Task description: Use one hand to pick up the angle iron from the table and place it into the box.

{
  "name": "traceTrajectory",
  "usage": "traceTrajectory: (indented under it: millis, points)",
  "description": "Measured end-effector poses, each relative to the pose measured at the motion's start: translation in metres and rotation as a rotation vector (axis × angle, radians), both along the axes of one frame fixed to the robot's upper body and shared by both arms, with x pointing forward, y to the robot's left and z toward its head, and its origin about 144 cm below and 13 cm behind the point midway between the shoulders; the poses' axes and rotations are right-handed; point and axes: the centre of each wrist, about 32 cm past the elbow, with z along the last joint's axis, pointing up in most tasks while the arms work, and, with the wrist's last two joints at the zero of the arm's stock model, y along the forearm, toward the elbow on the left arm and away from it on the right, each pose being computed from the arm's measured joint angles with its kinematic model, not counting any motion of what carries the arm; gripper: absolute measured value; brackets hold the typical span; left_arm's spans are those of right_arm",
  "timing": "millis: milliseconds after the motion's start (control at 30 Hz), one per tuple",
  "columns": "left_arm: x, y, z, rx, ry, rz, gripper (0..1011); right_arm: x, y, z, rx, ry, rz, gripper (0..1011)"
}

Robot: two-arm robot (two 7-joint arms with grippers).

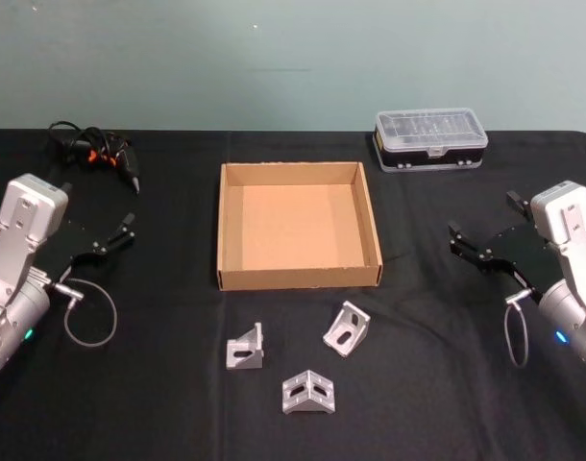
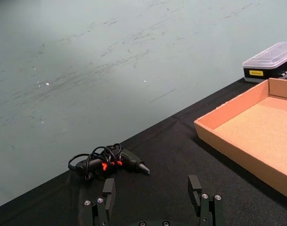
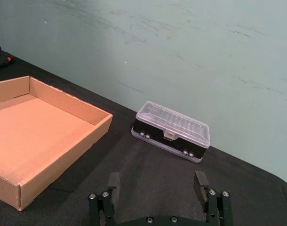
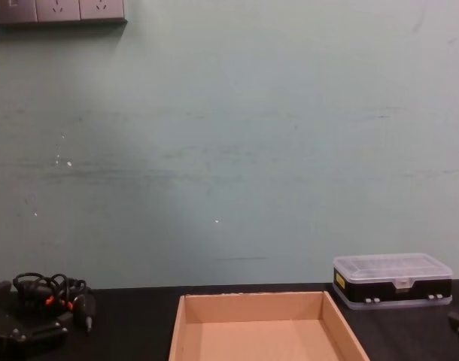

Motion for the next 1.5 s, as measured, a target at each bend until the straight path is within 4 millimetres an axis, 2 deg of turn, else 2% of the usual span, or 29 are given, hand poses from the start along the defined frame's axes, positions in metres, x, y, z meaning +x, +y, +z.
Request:
traceTrajectory:
  millis: [1500]
  points:
    - [0.0000, 0.0000, 0.0000, 0.000, 0.000, 0.000, 1011, 0.0000, 0.0000, 0.0000, 0.000, 0.000, 0.000, 1003]
